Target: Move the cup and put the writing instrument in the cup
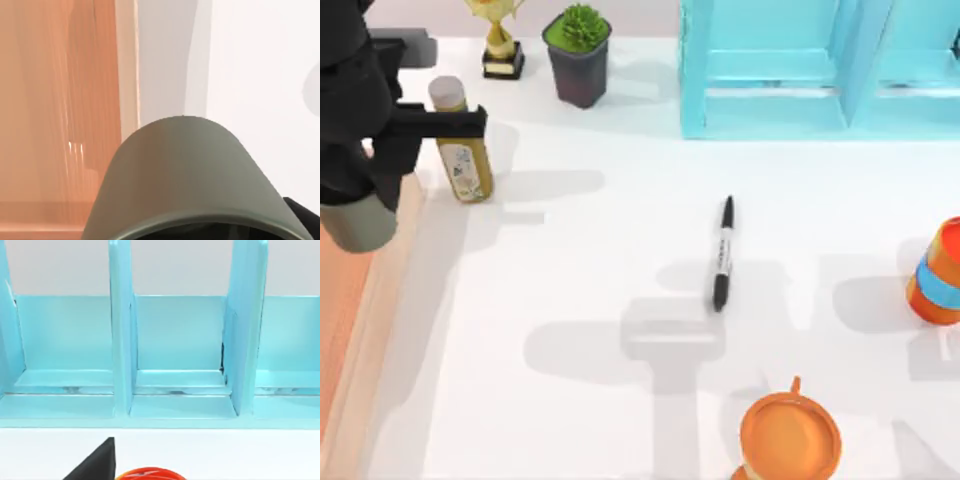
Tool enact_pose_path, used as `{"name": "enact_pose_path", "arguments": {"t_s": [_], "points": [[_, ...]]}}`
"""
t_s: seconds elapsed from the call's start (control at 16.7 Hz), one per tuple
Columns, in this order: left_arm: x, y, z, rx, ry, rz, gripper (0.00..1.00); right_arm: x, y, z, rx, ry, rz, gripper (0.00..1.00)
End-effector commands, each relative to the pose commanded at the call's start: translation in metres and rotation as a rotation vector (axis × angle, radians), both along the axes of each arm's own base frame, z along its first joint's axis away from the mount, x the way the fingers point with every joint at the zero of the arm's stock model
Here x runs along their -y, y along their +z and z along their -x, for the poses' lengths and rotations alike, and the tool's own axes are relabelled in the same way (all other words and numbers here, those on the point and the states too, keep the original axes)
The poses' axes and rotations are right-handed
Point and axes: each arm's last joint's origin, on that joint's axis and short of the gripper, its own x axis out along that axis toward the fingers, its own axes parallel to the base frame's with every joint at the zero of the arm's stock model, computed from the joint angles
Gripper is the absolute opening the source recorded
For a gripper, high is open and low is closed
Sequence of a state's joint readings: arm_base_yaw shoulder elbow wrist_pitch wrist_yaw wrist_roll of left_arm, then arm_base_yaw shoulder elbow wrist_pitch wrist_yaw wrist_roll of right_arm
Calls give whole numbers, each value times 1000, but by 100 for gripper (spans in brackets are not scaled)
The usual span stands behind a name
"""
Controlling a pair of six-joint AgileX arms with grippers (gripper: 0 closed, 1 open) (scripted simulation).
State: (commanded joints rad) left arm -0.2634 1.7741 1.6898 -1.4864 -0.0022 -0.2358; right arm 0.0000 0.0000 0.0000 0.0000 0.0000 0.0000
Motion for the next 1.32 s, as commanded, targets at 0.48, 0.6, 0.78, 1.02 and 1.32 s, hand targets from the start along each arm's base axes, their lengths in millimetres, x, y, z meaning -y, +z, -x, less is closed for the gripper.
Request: {"name": "enact_pose_path", "arguments": {"t_s": [0.48,0.6,0.78,1.02,1.32], "points": [[43,-46,-18,16,3,13,0,0,0,0,0,0,0,100],[66,-68,-23,30,4,23,0,0,0,0,0,0,0,100],[86,-89,-23,22,4,23,0,0,0,0,0,0,0,100],[84,-90,-24,21,7,23,0,0,0,0,0,0,0,100],[82,-125,-25,27,5,25,0,0,0,0,0,0,0,100]]}}
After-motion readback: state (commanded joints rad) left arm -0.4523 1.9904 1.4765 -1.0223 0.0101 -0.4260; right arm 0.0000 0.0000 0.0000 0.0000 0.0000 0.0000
